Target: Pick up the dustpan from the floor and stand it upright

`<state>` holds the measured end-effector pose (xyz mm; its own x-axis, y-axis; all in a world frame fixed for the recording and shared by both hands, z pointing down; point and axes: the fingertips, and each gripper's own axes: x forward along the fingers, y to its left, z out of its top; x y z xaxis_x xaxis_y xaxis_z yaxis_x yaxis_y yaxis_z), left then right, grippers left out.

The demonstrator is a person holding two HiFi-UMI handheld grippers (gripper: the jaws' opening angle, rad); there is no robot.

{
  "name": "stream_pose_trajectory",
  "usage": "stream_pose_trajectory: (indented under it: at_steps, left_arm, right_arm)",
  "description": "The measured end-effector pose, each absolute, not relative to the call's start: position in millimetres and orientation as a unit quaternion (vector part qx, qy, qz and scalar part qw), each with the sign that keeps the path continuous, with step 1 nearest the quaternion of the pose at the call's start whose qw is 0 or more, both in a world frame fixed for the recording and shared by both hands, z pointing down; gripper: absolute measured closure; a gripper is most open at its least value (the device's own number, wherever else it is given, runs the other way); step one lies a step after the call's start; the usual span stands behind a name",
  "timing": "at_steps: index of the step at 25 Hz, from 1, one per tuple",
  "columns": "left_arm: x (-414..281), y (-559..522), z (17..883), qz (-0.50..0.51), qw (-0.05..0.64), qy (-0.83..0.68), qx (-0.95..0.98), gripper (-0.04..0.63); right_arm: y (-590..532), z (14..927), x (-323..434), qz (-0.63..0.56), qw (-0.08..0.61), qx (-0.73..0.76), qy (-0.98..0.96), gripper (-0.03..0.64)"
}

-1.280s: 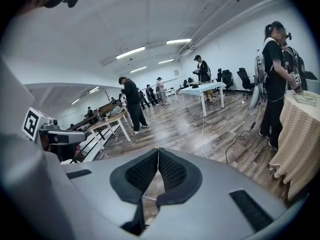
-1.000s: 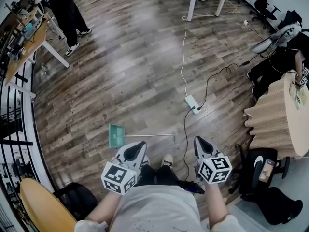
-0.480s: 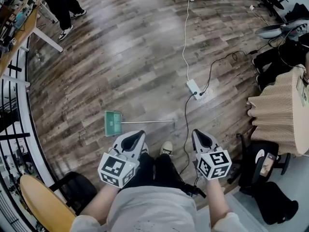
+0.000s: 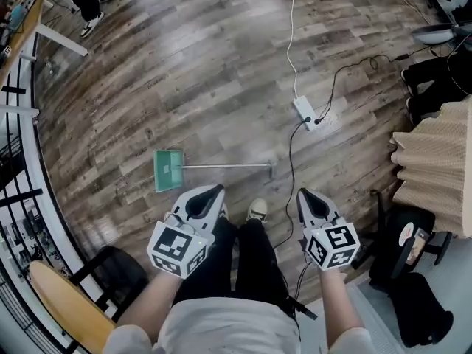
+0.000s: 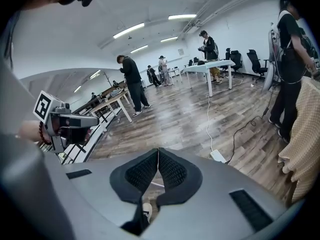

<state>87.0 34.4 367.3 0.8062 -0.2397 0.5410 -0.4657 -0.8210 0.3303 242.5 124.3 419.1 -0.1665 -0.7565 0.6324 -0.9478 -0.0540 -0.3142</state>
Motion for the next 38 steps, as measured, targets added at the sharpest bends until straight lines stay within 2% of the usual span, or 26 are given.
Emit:
stream_pose_trajectory:
  at_steps: [9, 21, 38]
  left_arm:
    - [84, 8, 490, 0.271, 0.247, -0.194, 0.910, 0.572]
    - [106, 25, 649, 0.300, 0.267, -0.164, 0.901, 0.571]
    - [117, 16, 809, 0.314, 0.258, -0.143, 0.902, 0.571]
  right_arm:
    - [109, 565, 238, 0.391, 0.161, 0.604, -0.676, 0.591]
    - [126, 752, 246, 0.440, 0.186, 0.589, -0.651, 0.589]
    - [150, 989, 254, 0.469, 0.262, 0.544, -0.644, 0.589]
